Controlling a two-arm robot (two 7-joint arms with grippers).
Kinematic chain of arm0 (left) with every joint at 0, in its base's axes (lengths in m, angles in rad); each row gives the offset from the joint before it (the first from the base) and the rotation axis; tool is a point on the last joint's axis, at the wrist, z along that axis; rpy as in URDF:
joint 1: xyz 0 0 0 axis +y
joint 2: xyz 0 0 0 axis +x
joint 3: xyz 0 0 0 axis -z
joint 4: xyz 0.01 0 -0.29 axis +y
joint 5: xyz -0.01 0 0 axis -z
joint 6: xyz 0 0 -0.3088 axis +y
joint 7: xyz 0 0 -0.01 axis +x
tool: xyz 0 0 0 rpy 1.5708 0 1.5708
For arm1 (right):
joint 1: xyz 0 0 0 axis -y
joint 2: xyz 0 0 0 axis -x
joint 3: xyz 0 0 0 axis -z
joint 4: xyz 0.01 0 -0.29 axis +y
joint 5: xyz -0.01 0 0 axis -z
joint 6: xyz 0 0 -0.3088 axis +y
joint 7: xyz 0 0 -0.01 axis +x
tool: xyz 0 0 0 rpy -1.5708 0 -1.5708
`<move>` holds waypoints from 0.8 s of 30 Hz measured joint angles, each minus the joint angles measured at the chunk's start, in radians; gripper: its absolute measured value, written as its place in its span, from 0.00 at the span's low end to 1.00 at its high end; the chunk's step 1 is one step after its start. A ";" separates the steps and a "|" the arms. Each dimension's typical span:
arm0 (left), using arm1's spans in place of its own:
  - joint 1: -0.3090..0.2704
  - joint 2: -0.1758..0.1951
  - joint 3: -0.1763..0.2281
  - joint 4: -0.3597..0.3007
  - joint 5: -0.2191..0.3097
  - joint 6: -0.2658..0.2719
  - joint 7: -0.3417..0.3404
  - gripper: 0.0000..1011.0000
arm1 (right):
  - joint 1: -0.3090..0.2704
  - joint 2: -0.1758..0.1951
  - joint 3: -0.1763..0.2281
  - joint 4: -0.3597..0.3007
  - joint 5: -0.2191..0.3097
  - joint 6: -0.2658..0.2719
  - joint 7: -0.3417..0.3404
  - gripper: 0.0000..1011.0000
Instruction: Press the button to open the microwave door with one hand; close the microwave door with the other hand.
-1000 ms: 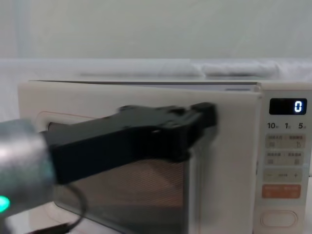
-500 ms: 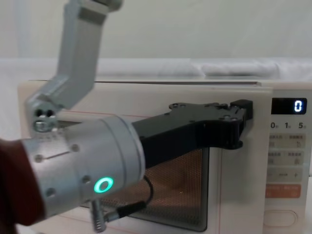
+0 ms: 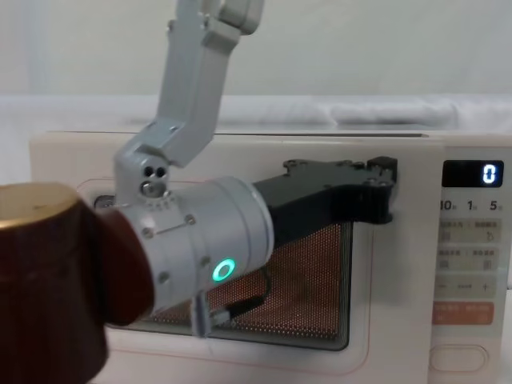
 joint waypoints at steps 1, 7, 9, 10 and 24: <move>-0.006 -0.005 0.001 0.007 0.002 0.000 0.000 0.00 | 0.000 0.000 0.000 0.000 0.000 0.000 0.000 0.99; -0.044 -0.034 0.010 0.058 0.011 0.000 -0.007 0.00 | 0.000 0.000 0.000 0.000 0.000 0.000 0.000 0.99; -0.058 -0.046 0.015 0.078 0.015 0.000 -0.010 0.00 | 0.000 0.000 0.000 0.000 0.000 0.000 0.000 0.99; -0.062 -0.050 0.016 0.084 0.016 -0.001 -0.011 0.00 | 0.000 0.000 0.000 0.000 0.000 0.000 0.000 0.99; -0.110 -0.100 0.006 0.183 0.033 -0.019 -0.002 0.00 | 0.000 0.000 0.000 0.000 0.000 0.000 0.000 0.99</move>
